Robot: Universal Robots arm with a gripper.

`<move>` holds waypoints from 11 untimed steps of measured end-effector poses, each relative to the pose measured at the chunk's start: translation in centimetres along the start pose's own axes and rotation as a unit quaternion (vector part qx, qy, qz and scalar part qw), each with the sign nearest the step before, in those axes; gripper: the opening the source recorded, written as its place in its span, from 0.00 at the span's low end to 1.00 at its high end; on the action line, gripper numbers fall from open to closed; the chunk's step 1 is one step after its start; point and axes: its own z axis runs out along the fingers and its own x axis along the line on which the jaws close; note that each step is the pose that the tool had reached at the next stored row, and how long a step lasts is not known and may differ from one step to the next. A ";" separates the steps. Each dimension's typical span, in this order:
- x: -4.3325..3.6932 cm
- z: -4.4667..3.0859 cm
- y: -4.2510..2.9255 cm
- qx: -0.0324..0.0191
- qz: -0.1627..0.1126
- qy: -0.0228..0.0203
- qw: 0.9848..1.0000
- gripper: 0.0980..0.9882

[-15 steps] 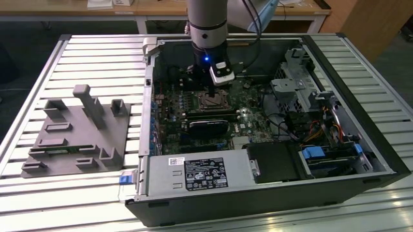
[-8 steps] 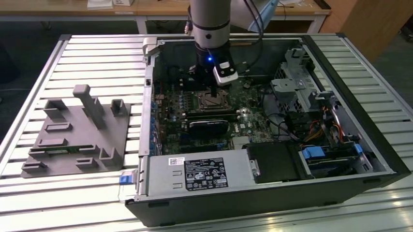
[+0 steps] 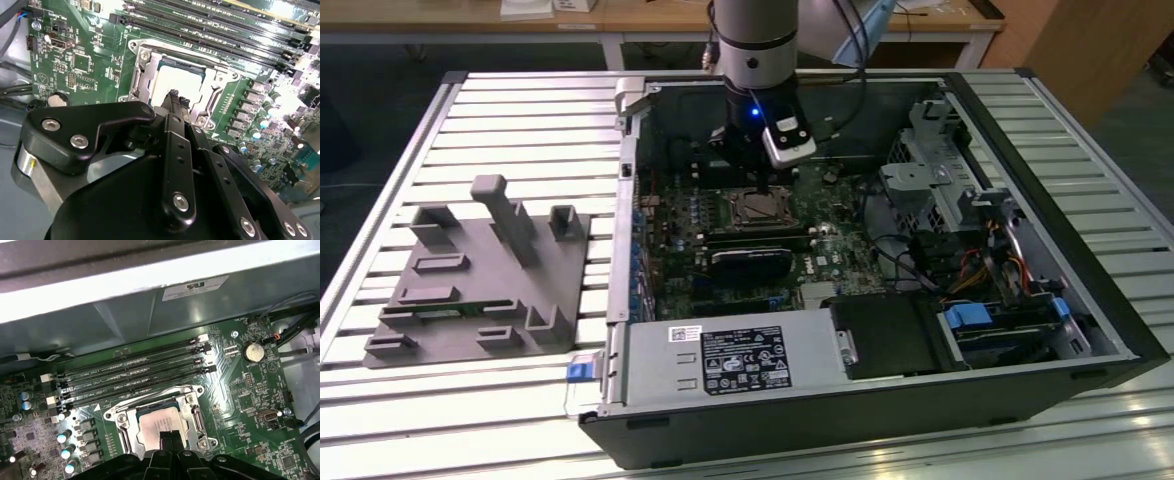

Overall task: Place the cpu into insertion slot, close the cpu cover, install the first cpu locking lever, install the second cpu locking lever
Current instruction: 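Install the first cpu locking lever, then install the second cpu locking lever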

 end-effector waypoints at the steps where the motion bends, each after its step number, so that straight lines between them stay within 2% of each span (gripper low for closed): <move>1: 0.00 0.00 0.00 0.000 0.000 0.000 1.000 0.01; 11: -0.02 -0.02 -0.07 0.000 -0.001 0.000 1.000 0.01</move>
